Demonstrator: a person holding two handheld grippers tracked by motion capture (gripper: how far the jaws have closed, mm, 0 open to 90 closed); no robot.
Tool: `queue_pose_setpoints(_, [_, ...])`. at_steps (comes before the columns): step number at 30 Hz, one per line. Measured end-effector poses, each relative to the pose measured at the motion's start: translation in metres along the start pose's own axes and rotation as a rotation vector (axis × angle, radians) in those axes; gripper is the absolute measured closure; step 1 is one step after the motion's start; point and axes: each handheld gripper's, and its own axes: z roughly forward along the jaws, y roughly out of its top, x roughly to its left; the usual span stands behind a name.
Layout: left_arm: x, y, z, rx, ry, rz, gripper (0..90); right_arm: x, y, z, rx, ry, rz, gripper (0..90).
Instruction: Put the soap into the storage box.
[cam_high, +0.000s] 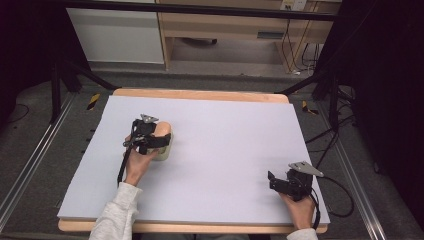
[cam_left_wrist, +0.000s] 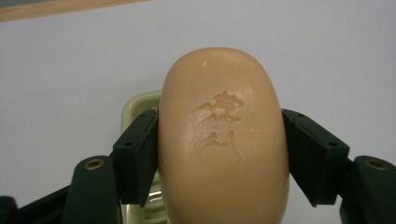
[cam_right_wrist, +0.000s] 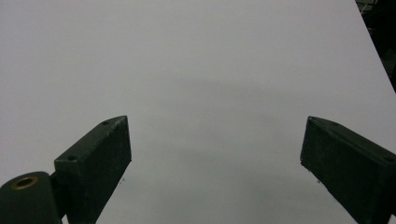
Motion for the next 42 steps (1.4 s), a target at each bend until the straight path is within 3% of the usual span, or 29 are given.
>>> queue_pose_setpoints(10, [0.008, -0.006, 0.009, 0.023, 0.013, -0.008, 31.3, 0.001, 0.000, 0.001, 0.002, 0.004, -0.004, 8.9])
queue_pose_setpoints(21, [0.008, -0.011, 0.021, 0.059, 0.031, -0.001, 31.3, 0.001, 0.000, 0.000, 0.004, 0.002, -0.008, 8.9])
queue_pose_setpoints(42, [0.010, -0.016, 0.028, 0.095, 0.045, -0.012, 31.2, 0.001, 0.000, 0.000, 0.002, 0.004, -0.008, 8.9])
